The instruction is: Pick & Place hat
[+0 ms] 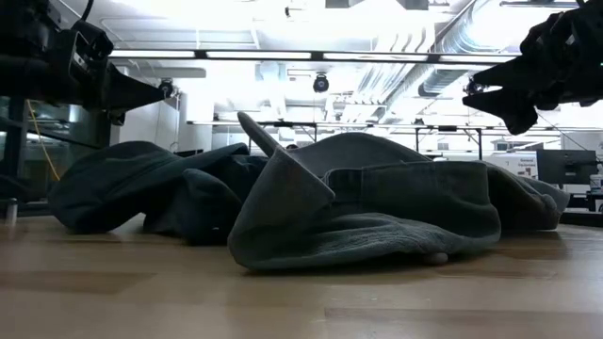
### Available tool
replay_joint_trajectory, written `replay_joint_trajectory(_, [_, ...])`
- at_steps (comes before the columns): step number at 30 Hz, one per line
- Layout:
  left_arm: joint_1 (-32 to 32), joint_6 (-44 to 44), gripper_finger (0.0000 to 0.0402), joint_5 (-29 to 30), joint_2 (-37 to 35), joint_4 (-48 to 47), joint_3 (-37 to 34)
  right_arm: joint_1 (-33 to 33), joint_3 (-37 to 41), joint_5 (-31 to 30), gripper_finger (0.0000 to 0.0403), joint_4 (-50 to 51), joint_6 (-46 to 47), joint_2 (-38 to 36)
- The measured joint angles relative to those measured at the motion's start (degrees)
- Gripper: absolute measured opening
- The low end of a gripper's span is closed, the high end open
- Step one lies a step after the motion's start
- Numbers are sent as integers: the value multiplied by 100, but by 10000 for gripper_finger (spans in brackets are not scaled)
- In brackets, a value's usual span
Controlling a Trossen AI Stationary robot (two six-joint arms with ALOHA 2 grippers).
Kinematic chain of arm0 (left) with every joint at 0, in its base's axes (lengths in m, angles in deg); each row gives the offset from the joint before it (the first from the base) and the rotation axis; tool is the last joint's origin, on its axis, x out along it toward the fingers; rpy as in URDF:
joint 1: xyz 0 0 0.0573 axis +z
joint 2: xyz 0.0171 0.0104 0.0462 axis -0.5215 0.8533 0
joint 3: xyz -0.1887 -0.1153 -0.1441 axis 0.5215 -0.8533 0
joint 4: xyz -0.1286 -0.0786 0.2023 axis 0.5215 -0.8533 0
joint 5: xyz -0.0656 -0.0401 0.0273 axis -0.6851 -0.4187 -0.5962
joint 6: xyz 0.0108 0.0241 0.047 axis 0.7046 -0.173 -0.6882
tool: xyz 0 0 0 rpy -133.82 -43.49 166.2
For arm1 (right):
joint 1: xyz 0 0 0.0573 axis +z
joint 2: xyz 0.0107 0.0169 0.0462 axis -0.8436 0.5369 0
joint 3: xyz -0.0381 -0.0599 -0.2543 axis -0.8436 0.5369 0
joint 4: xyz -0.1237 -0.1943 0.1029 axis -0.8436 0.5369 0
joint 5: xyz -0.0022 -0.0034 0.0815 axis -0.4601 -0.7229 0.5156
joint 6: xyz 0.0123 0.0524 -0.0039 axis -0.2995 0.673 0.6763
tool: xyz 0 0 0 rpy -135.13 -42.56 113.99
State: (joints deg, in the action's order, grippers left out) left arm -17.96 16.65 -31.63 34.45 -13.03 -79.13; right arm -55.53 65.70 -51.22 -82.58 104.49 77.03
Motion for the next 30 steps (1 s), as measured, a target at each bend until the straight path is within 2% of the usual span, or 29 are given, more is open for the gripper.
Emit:
replay_joint_trajectory(21, [-2, -1, 1, -2, 0, 0, 0, 1, -12, 11, 245, -304, -141, 1])
replay_joint_trajectory(26, [-2, -2, 1, -2, 0, -1, 0, -2, -367, 240, 245, -13, -513, 52])
replay_joint_trajectory(30, [0, 0, 1, -2, 0, -2, 0, -10, -977, 37, 245, 775, -591, 404])
